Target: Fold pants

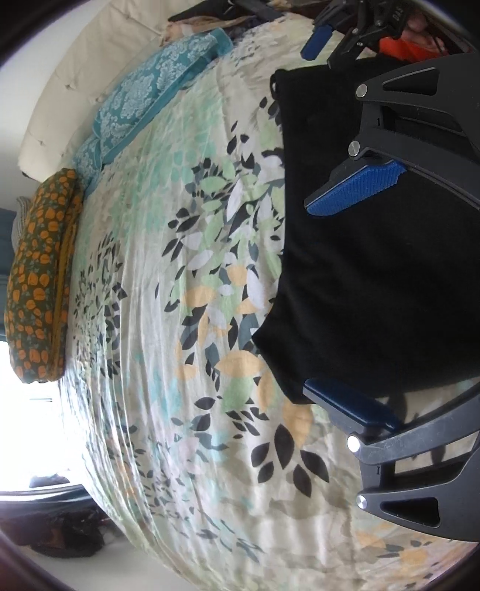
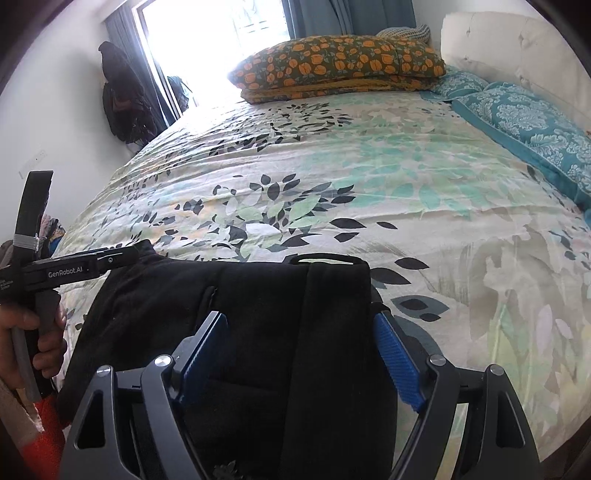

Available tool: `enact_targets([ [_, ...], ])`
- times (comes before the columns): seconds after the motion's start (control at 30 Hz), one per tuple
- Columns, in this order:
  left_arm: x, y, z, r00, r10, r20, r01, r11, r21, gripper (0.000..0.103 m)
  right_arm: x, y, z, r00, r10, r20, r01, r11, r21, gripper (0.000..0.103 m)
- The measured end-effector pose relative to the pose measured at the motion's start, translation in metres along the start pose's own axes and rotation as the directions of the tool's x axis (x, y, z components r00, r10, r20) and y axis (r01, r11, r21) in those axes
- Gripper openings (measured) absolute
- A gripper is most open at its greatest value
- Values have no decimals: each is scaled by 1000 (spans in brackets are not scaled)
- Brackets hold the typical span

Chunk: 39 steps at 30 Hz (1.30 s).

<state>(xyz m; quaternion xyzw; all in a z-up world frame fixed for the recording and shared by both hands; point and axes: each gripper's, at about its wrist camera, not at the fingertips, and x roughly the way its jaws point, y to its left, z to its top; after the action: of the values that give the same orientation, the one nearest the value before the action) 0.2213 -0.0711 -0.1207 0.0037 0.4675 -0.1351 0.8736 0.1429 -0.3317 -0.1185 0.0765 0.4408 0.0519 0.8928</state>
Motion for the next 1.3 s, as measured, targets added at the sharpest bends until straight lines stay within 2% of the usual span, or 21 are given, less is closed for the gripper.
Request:
enact_targets([
  [0.1,-25,-13,-32,1000,-16,-6,16,998,65,91,-29,11,-11,999,9,-41,-9,1000,4,81],
  [0.23,-45,-33,-83,1000,-7,-11,8,987,158,91,-52,31,-45,994,29,-102,-26,999,28,81],
  [0.27,-46,-36,-95,1000,5,-14,-2,985,172,91,-51,35,-56,992,22,-128,-18,999,30,81],
  [0.33,-34,-41,-113,998,13,-67,0,980,199,91,-41,33,-76,977,-16,-214,29,998,56,82],
  [0.37,-29,-43,-118,997,21,-67,-7,979,205,91,-33,30,-84,965,-32,-259,51,997,66,83],
  [0.4,-30,-42,-120,999,27,-41,-18,979,205,92,-30,25,-86,961,-33,-273,56,995,77,89],
  [0.43,-33,-42,-118,999,31,-39,-22,979,203,92,-30,20,-85,962,-51,-269,78,993,90,89],
  [0.5,-42,-43,-109,998,37,-54,-26,981,192,91,-39,9,-81,970,-35,-241,74,985,156,89],
  [0.57,-59,-40,-102,999,46,-4,-45,982,183,91,-60,4,-79,985,-65,-163,96,977,190,89],
  [0.63,-68,-34,-99,998,59,15,-61,984,168,91,-83,5,-79,993,-94,-69,106,974,199,89],
  [0.77,-71,-19,-102,997,73,-2,-72,990,120,91,-103,12,-76,990,-141,20,135,971,195,89],
  [0.93,-74,-9,-106,995,104,-11,-102,990,102,91,-97,23,-75,984,-178,7,174,972,158,89],
  [1.3,-73,-1,-106,990,138,-28,-135,988,77,91,-86,37,-79,981,-192,-7,192,978,82,89],
])
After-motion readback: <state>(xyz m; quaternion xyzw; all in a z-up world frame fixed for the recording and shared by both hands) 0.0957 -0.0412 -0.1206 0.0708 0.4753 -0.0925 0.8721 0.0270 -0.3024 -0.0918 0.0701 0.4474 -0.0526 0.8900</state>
